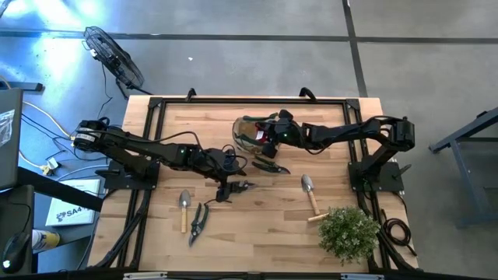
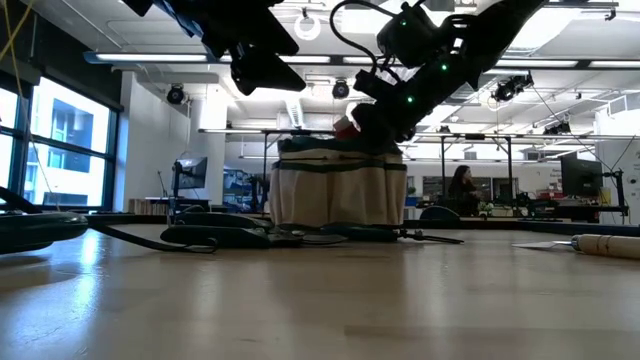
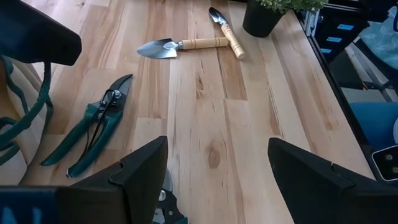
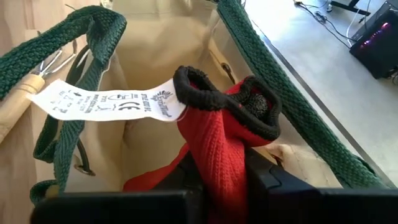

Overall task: Pick & Place Garden tools in Gardening bag
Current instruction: Put the red gloves into the light brown gardening bag

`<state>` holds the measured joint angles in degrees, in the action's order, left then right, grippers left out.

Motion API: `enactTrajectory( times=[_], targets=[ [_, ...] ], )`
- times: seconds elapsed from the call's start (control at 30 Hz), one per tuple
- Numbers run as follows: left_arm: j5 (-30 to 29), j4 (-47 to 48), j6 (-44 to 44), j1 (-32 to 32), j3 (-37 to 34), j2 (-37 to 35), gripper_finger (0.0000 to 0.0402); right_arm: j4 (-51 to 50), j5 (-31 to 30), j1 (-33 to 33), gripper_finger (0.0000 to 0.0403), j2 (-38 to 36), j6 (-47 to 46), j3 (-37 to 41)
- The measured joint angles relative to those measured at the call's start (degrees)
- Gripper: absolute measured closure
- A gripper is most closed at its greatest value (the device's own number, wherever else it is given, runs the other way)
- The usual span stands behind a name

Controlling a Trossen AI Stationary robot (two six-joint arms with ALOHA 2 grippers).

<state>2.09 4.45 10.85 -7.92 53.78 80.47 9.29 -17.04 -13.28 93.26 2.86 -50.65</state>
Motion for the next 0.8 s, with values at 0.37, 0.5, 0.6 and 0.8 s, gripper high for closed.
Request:
enactTrajectory(
  times=[0.37,0.5,0.6,0.8],
  targets=[
    [0.1,0.0,0.0,0.0,0.0,0.0,0.013,-0.1,0.1,0.0,0.0299,0.0,0.3,0.0],
    [0.1,0.0,0.0,0.0,0.0,0.0,0.013,-0.1,0.1,0.0,0.0283,0.0,0.1,0.0],
    [0.1,0.0,0.0,0.0,0.0,0.0,0.013,0.0,0.0,0.0,0.0272,0.0,-0.1,0.0],
    [0.1,0.0,0.0,0.0,0.0,0.0,0.013,0.4,0.0,0.4,0.025,0.0,-0.2,0.0]
  ],
)
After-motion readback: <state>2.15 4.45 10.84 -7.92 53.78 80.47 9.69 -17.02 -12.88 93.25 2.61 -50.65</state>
